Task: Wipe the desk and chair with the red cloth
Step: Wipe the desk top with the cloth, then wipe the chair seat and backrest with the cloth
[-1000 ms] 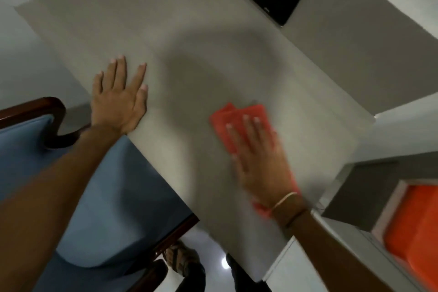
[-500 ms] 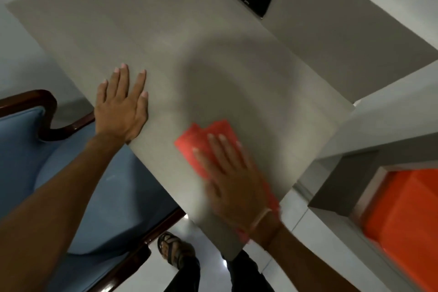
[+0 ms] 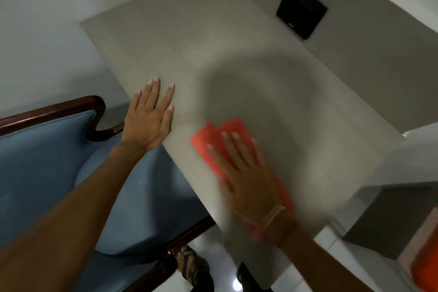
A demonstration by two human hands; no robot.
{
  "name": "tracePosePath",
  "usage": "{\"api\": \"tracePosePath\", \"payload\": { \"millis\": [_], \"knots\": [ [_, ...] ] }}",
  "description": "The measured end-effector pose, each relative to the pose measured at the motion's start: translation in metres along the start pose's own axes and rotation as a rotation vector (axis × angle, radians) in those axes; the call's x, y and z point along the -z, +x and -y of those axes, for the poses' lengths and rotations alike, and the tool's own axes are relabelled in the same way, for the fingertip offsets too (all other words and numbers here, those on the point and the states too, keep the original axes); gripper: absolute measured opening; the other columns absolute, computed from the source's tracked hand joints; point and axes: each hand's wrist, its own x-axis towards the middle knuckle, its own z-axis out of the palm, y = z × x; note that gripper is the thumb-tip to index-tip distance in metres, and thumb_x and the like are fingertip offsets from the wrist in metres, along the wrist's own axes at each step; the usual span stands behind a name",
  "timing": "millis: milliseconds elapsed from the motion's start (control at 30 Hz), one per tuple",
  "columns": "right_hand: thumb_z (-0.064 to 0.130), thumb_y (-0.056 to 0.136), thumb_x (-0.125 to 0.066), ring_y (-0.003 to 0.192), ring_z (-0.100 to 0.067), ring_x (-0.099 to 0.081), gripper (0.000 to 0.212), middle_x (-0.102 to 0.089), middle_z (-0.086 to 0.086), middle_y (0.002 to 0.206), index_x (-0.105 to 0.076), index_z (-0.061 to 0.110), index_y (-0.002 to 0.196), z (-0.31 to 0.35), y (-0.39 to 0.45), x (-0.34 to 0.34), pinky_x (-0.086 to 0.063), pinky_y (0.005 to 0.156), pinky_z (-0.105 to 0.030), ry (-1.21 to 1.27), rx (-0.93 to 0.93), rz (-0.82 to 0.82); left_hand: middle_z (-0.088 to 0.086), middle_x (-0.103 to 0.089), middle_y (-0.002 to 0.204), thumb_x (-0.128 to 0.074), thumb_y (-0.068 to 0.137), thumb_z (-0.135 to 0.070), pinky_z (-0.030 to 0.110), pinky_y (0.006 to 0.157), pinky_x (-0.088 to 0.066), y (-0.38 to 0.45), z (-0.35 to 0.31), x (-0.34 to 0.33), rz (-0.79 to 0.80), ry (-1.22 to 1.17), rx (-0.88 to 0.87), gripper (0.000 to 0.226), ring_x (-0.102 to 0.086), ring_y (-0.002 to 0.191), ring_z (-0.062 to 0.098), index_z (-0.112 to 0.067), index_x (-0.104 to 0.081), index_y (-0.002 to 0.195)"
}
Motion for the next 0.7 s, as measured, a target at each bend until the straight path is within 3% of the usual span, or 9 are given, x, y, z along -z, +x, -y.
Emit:
{"api": "tracePosePath", "payload": {
  "millis": [133, 267, 367, 467, 600, 700],
  "knots": [
    [0.046, 0.096, -0.033, 0.157, -0.029, -0.019, 0.065, -0.020, -0.006, 0.169, -0.024, 0.033, 0.159, -0.042, 0.017, 0.009, -0.030, 0.115, -0.063, -0.045, -0.206, 0.024, 0.018, -0.023, 0.167, -0.024, 0.104, -0.036, 0.049, 0.128, -0.016, -0.012, 0.013, -0.002, -0.046, -0.075, 0.014, 0.058, -0.021, 0.156, 0.035, -0.017, -0.030, 0.159],
    [0.044, 0.097, -0.031, 0.157, -0.031, -0.018, 0.064, -0.021, -0.010, 0.169, -0.023, 0.033, 0.159, -0.003, 0.122, 0.010, -0.029, 0.118, -0.057, -0.018, -0.267, -0.028, 0.020, -0.025, 0.166, -0.029, 0.105, -0.034, 0.049, 0.128, -0.018, -0.038, 0.041, -0.009, -0.106, -0.169, 0.063, 0.057, -0.021, 0.156, 0.035, -0.010, -0.033, 0.157],
    [0.038, 0.100, -0.039, 0.157, -0.029, -0.019, 0.061, -0.023, -0.008, 0.168, -0.025, 0.032, 0.159, 0.046, 0.182, 0.007, -0.026, 0.121, -0.052, 0.015, -0.166, -0.046, 0.021, -0.027, 0.165, -0.029, 0.106, -0.033, 0.051, 0.126, -0.022, -0.076, 0.082, -0.020, -0.145, -0.161, 0.180, 0.057, -0.022, 0.155, 0.036, -0.006, -0.035, 0.155],
    [0.027, 0.102, -0.040, 0.156, -0.021, -0.025, 0.053, -0.031, -0.001, 0.166, -0.036, 0.031, 0.155, 0.100, 0.207, 0.007, -0.032, 0.120, -0.046, 0.071, 0.086, -0.034, 0.022, -0.028, 0.165, -0.028, 0.105, -0.032, 0.053, 0.125, -0.027, -0.123, 0.130, -0.035, -0.128, -0.121, 0.299, 0.058, -0.025, 0.155, 0.036, -0.004, -0.033, 0.156],
    [-0.002, 0.087, -0.046, 0.147, -0.021, -0.043, 0.065, -0.045, -0.004, 0.158, -0.049, 0.019, 0.149, 0.183, 0.180, -0.010, -0.043, 0.114, -0.045, 0.248, 0.337, -0.100, 0.024, -0.031, 0.163, -0.024, 0.104, -0.034, 0.055, 0.122, -0.032, -0.189, 0.177, -0.066, -0.052, -0.095, 0.431, 0.061, -0.030, 0.152, 0.037, -0.002, -0.033, 0.155],
    [-0.003, 0.085, -0.043, 0.136, -0.022, -0.053, 0.063, -0.050, -0.008, 0.154, -0.052, 0.015, 0.145, 0.240, 0.136, -0.057, -0.049, 0.110, -0.038, 0.414, 0.325, -0.150, 0.026, -0.034, 0.161, -0.025, 0.103, -0.033, 0.056, 0.120, -0.036, -0.220, 0.195, -0.102, -0.017, -0.083, 0.479, 0.060, -0.035, 0.150, 0.039, -0.001, -0.034, 0.154]
  ]
}}
